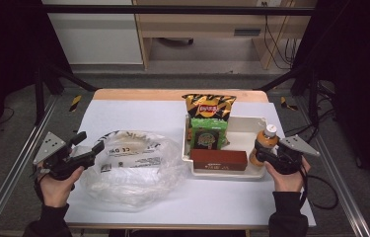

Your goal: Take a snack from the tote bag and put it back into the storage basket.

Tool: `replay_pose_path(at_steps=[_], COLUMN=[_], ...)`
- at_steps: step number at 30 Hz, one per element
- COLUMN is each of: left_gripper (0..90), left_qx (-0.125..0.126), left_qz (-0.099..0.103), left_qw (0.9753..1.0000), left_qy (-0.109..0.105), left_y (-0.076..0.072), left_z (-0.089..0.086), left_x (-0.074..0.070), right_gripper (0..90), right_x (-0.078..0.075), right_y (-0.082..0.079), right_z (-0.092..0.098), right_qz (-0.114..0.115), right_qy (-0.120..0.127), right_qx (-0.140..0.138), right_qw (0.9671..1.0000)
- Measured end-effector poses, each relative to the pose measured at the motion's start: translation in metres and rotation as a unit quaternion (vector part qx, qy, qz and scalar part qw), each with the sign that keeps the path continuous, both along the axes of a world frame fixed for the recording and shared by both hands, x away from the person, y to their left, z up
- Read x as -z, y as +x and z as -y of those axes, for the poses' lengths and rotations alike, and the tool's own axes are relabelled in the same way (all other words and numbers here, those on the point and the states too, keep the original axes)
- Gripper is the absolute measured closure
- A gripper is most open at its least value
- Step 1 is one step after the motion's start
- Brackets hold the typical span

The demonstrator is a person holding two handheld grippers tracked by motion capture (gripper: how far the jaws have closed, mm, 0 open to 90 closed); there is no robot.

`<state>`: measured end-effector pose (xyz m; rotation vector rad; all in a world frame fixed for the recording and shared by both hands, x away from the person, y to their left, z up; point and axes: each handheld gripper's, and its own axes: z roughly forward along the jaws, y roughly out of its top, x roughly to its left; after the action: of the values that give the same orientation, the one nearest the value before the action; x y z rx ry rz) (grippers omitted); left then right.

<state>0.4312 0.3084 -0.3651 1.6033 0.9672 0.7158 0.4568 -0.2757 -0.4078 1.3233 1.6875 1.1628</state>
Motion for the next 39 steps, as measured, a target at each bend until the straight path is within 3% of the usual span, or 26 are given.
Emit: replay_pose_path(at_steps=[13,24,28,39], left_gripper=[26.4,26.4,26.1,21.1], left_qx=[0.001,0.0,0.0,-0.007], left_qz=[-0.001,-0.005,-0.006,-0.007], left_qw=[1.0,1.0,1.0,0.9999], left_qy=[0.001,0.004,0.004,0.004], left_y=[0.0,0.0,0.0,-0.002], left_z=[0.0,0.0,0.0,-0.003], left_x=[0.001,0.003,0.004,0.007], right_gripper=[30.9,30.1,23.3,7.6], right_x=[0.017,0.021,0.018,0.01], right_y=[0.001,-0.003,-0.005,-0.019], right_z=[-0.005,-0.004,-0.003,0.002], right_qz=[-0.026,-0.016,0.005,0.017], right_qy=[-0.012,-0.009,-0.01,0.008], right_qx=[0.002,0.006,0.004,0.002], right_qw=[0.9996,0.9998,0.9999,0.9998])
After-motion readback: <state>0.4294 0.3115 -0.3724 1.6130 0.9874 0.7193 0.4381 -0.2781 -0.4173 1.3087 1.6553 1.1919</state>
